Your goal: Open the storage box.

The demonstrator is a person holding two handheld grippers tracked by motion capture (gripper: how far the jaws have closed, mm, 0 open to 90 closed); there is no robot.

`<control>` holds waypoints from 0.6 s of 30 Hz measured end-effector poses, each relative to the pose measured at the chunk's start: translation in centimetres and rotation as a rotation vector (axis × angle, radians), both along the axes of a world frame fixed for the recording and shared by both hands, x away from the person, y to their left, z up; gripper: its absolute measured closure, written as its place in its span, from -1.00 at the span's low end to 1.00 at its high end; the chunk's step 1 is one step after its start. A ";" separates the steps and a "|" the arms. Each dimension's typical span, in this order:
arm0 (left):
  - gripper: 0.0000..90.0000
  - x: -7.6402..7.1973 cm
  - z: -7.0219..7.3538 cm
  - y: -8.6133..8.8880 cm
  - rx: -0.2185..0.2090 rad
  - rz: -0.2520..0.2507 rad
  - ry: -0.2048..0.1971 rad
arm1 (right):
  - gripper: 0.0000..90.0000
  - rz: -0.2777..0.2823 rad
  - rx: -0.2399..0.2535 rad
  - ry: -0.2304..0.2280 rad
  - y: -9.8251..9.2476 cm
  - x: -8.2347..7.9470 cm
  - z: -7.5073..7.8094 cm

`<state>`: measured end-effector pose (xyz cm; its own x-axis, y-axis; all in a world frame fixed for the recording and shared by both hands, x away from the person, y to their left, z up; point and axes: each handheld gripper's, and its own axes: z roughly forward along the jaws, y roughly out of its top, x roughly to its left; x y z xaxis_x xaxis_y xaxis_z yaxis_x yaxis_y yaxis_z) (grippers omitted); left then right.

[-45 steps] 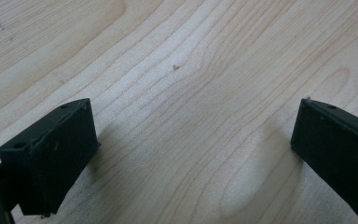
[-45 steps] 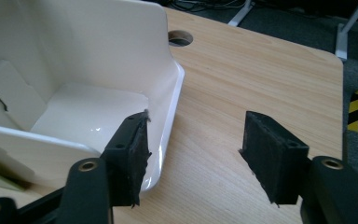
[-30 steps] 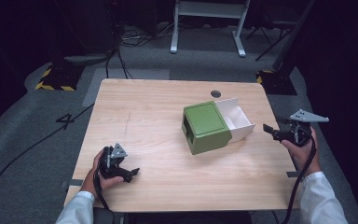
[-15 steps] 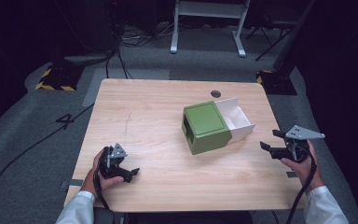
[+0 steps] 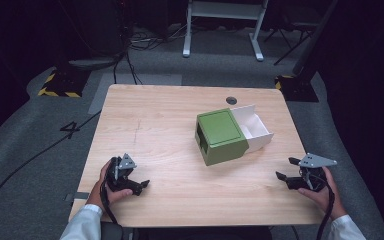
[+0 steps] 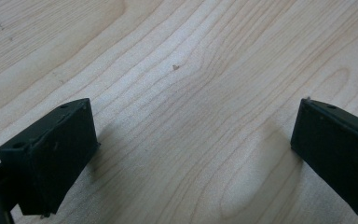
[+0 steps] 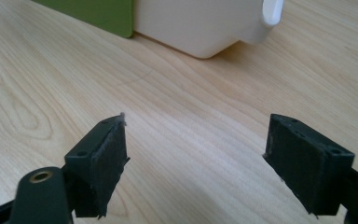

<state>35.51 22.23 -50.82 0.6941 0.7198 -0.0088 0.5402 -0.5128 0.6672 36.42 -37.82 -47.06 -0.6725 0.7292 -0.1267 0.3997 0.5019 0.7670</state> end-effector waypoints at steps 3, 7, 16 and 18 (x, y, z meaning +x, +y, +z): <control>-0.99 0.0 0.0 0.0 -0.001 0.000 0.001 | -0.54 0.004 0.004 0.005 -0.1 -0.3 -0.2; -0.99 0.0 0.0 0.0 0.000 0.000 0.001 | -0.54 0.017 -0.025 0.017 0.0 -0.6 -0.8; -0.99 0.0 0.0 0.0 0.000 0.000 0.001 | -0.55 0.011 -0.036 0.049 -0.4 -1.1 -2.3; -0.99 0.0 0.0 0.0 0.000 0.000 0.001 | -0.55 0.005 -0.012 0.055 -0.7 -1.4 -2.5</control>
